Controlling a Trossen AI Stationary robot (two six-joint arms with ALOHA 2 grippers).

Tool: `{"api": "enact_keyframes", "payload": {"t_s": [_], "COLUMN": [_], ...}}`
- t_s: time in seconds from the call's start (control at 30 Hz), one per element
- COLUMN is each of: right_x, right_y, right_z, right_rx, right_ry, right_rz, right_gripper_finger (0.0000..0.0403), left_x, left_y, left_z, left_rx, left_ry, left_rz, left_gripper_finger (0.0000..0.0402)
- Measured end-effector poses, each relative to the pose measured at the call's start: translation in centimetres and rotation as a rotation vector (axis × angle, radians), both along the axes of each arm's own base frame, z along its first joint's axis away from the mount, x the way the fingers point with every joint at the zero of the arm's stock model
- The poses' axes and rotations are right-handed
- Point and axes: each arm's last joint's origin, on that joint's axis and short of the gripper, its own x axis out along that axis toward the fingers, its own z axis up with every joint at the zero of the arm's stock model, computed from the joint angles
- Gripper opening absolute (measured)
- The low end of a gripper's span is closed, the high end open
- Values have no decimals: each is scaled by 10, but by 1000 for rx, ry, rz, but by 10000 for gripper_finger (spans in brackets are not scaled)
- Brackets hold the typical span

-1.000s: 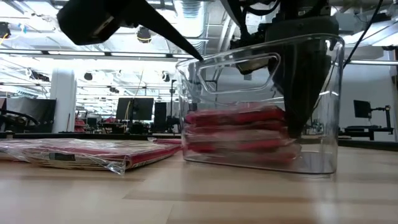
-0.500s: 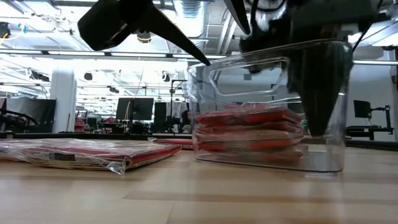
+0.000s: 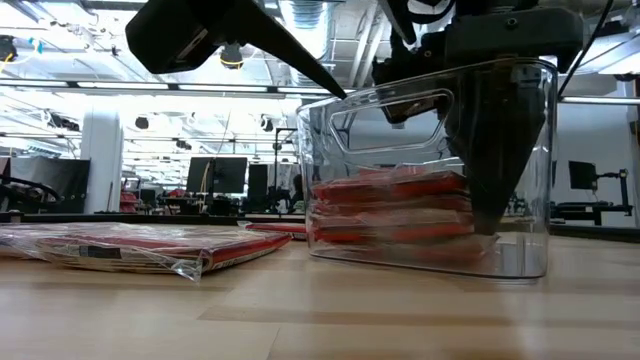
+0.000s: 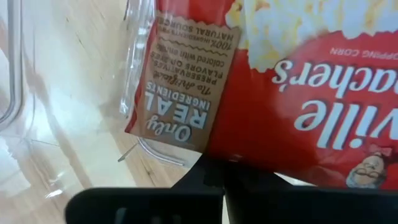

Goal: Sort popcorn bags into baskets
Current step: Put the red popcorn packet into the transparent bin

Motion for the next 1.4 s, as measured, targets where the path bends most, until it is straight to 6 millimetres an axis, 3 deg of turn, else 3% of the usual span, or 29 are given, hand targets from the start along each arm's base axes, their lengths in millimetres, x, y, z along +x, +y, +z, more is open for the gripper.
{"api": "enact_keyframes", "payload": {"t_s": [0.27, 0.6, 0.7, 0.8, 0.97, 1.07, 1.27, 1.4], "right_x": [-5, -36, -49, -69, -107, -129, -164, -182], "right_y": [-3, -4, -9, -17, -35, -46, -69, -87], "right_z": [3, 56, 79, 107, 152, 172, 198, 210], "right_rx": [-17, -28, -29, -82, -143, -168, -272, -364], "right_ry": [39, 22, -18, -81, -199, -264, -366, -422], "right_rz": [5, 66, 62, 58, 24, -4, -46, -100], "right_gripper_finger": [34, 32, 44, 59, 92, 124, 212, 249], "left_x": [1, 0, -6, -20, -54, -64, -61, -50], "left_y": [1, -2, 1, 10, 40, 67, 130, 175], "left_z": [0, 2, 20, 58, 115, 128, 115, 89], "left_rx": [15, -9, -11, 37, 199, 249, 258, 240], "left_ry": [3, 30, 20, -7, 2, 72, 351, 485], "left_rz": [-7, -74, -118, -174, -206, -169, -112, -131], "left_gripper_finger": [219, 219, 219, 219, 219, 223, 253, 272]}}
